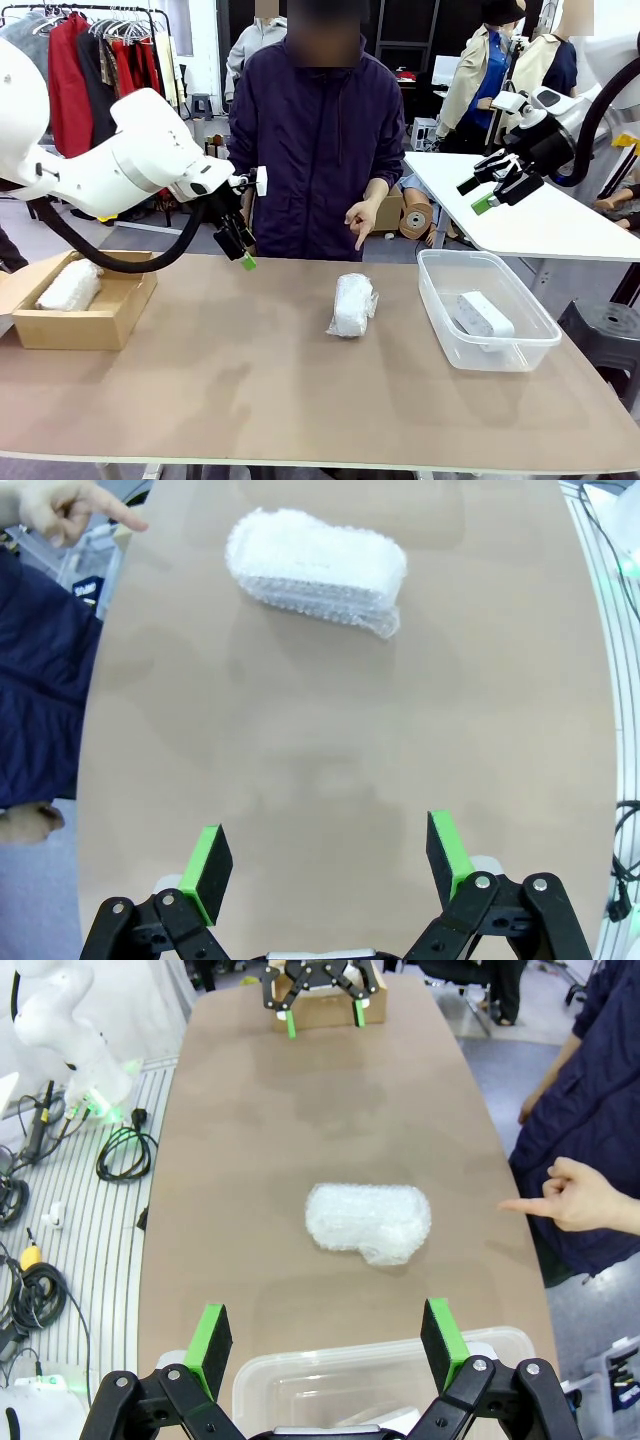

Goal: Separate and place wrapped and unwrapped clocks.
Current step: Pick up the Digital clock indicated by the person.

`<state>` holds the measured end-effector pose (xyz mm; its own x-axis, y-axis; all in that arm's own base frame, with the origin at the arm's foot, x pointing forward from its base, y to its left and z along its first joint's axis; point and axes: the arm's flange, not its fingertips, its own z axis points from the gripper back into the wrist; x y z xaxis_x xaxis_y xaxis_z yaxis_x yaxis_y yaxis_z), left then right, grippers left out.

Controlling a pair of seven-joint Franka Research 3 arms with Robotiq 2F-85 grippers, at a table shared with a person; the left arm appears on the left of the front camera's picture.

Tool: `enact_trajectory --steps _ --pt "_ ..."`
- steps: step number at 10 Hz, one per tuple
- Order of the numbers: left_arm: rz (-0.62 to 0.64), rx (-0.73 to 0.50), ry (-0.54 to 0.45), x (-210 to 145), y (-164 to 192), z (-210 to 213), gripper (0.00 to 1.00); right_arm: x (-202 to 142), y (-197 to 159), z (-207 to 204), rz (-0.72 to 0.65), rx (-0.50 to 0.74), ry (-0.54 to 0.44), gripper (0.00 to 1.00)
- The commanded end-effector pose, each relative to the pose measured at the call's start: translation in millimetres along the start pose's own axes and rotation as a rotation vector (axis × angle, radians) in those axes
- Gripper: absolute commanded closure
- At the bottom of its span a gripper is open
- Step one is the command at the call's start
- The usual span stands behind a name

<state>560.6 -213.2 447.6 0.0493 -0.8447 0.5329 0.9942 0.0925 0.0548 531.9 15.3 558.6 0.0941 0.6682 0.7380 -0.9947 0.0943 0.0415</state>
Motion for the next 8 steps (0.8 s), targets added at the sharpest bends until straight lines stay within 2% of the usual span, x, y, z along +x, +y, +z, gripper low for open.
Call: enact_trajectory --steps 1,3,5,6,8 --pt "0.005 -0.005 0.032 25.7 -10.5 -8.1 0.0 1.4 0.2 1.1 0.003 0.002 -0.002 0.0" --pt "0.03 -0.017 0.026 70.3 -21.6 -13.5 0.0 1.4 0.2 1.1 0.003 0.002 -0.002 0.0" --pt "0.19 0.002 0.073 113.2 -23.9 -22.9 0.0 1.4 0.2 1.1 0.003 0.002 -0.002 0.0" --pt "0.347 0.048 0.12 136.3 -22.6 -27.4 0.0 1.4 0.2 1.1 0.003 0.002 -0.002 0.0" --pt "0.494 0.05 0.121 177.0 -19.1 -39.1 0.0 1.4 0.2 1.1 0.003 0.002 -0.002 0.0"
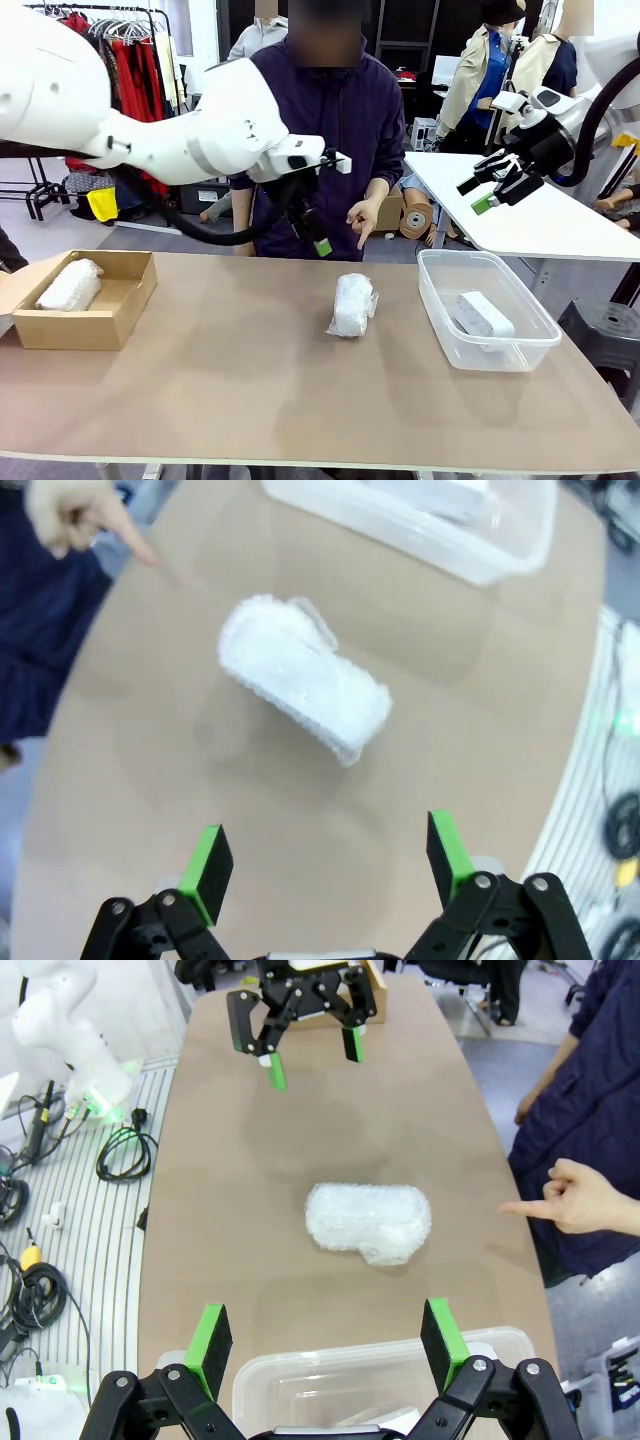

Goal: Separate and place wrapped and unwrapped clocks.
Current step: Pick up the Digital clock indicated by the person.

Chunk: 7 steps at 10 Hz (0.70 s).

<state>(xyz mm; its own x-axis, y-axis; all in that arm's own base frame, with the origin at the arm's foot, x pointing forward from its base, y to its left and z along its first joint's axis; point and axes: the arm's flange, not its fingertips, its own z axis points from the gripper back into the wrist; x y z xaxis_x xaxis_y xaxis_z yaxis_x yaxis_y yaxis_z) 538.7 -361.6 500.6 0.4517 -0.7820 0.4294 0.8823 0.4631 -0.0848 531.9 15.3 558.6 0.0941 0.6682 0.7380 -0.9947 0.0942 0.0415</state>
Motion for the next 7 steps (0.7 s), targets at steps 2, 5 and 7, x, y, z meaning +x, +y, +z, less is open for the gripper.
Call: enact_trajectory --steps 2,5,7 --pt "0.27 -0.009 0.031 51.7 4.2 -30.6 0.0 1.4 0.2 1.2 0.002 0.002 -0.002 0.0" --pt "0.462 0.028 0.036 61.6 2.2 -76.1 0.0 1.4 0.2 1.2 0.002 0.002 -0.002 0.0" --pt "0.418 0.075 0.031 63.2 -7.4 -86.7 0.0 1.4 0.2 1.2 0.002 0.002 -0.002 0.0"
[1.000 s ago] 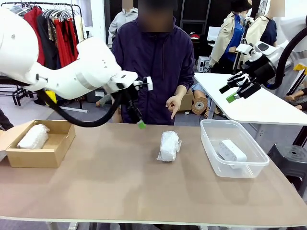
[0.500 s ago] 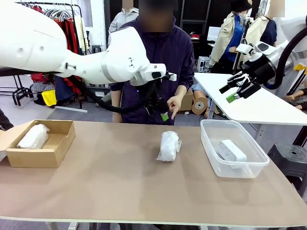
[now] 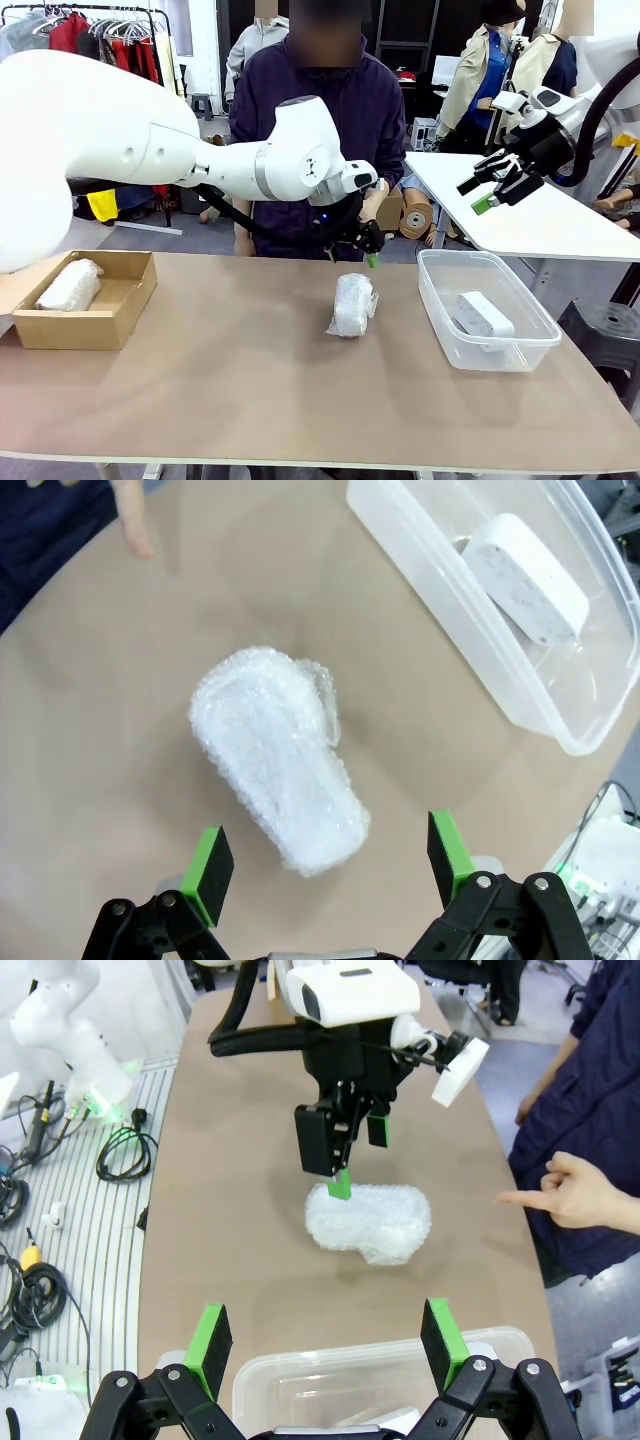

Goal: Separate and place wrapped and unwrapped clocks.
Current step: Pick up the Digital clock indicated by the person.

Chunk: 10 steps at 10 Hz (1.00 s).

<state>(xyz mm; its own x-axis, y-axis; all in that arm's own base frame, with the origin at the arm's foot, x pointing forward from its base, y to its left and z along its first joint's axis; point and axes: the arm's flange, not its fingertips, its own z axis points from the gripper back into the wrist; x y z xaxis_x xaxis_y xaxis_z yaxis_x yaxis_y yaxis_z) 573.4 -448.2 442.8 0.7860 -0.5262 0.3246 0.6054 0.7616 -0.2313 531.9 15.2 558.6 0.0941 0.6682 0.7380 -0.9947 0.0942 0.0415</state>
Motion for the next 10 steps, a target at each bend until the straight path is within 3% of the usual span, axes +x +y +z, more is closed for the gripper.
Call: enact_trajectory --steps 1,8,10 --pt "-0.006 0.01 0.001 1.1 0.5 6.4 0.0 1.4 0.2 1.1 0.003 0.002 -0.002 0.0" --pt "-0.004 0.002 0.001 0.0 -1.4 -1.7 0.0 1.4 0.2 1.1 0.003 0.002 -0.002 0.0" --pt "0.179 0.085 0.019 5.1 -4.6 -14.3 0.0 1.4 0.2 1.1 0.003 0.002 -0.002 0.0"
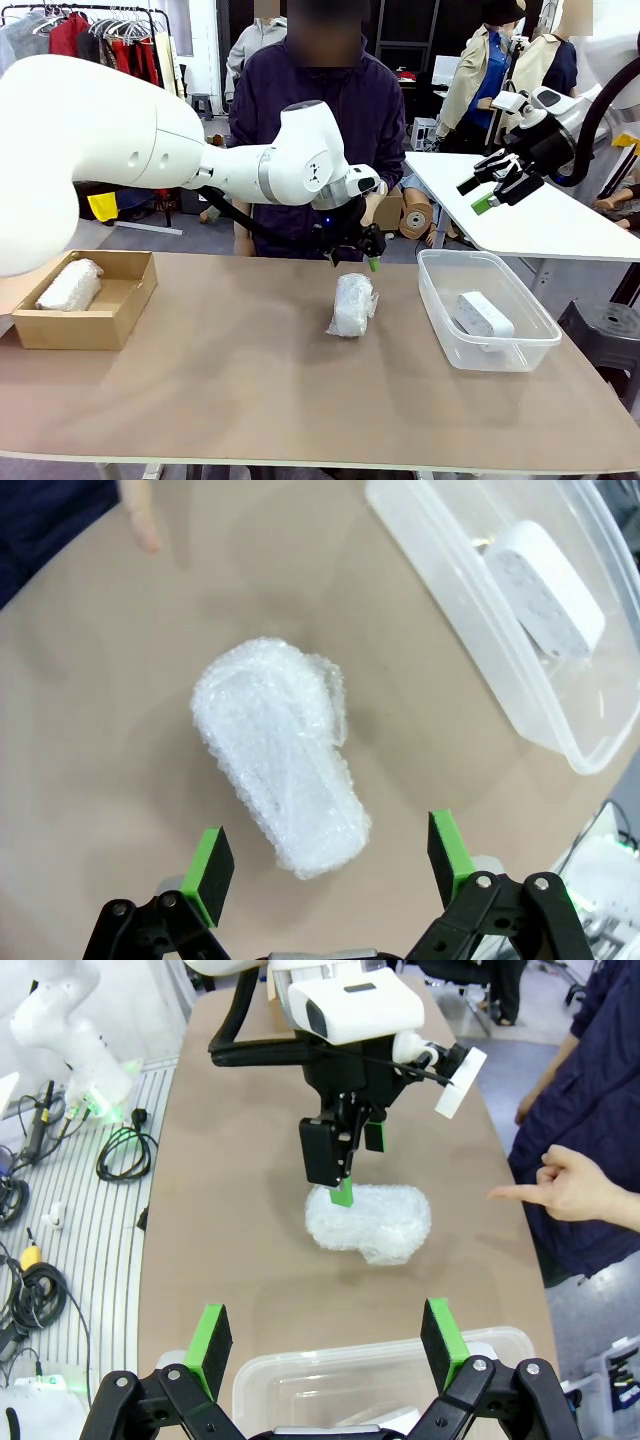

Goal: Separate and place wrapped and unwrapped clocks.
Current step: Pick up the Digital clock indicated by the person.

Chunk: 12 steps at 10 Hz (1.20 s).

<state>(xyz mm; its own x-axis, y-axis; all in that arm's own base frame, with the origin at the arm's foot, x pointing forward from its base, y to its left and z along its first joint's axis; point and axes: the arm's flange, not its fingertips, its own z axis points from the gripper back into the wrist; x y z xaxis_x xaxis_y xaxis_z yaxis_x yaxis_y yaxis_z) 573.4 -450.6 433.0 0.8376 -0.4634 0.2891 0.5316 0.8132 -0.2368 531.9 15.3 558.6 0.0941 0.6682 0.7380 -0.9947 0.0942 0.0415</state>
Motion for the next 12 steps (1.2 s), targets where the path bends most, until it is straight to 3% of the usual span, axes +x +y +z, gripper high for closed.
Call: enact_trajectory --steps 1,4,5,7,12 --pt "0.15 0.094 0.013 7.7 -11.1 -13.2 0.0 1.4 0.2 1.1 0.003 0.002 -0.002 0.0" --pt "0.339 0.164 0.022 15.6 -20.8 -41.4 0.0 1.4 0.2 1.1 0.003 0.002 -0.002 0.0" --pt "0.351 0.184 0.026 15.3 -19.7 -50.5 0.0 1.4 0.2 1.1 0.003 0.002 -0.002 0.0" --pt "0.337 0.26 0.017 12.3 -9.1 -59.9 0.0 1.4 0.2 1.1 0.003 0.002 -0.002 0.0" --pt "0.246 0.17 0.037 6.4 4.6 -85.2 0.0 1.4 0.2 1.1 0.003 0.002 -0.002 0.0"
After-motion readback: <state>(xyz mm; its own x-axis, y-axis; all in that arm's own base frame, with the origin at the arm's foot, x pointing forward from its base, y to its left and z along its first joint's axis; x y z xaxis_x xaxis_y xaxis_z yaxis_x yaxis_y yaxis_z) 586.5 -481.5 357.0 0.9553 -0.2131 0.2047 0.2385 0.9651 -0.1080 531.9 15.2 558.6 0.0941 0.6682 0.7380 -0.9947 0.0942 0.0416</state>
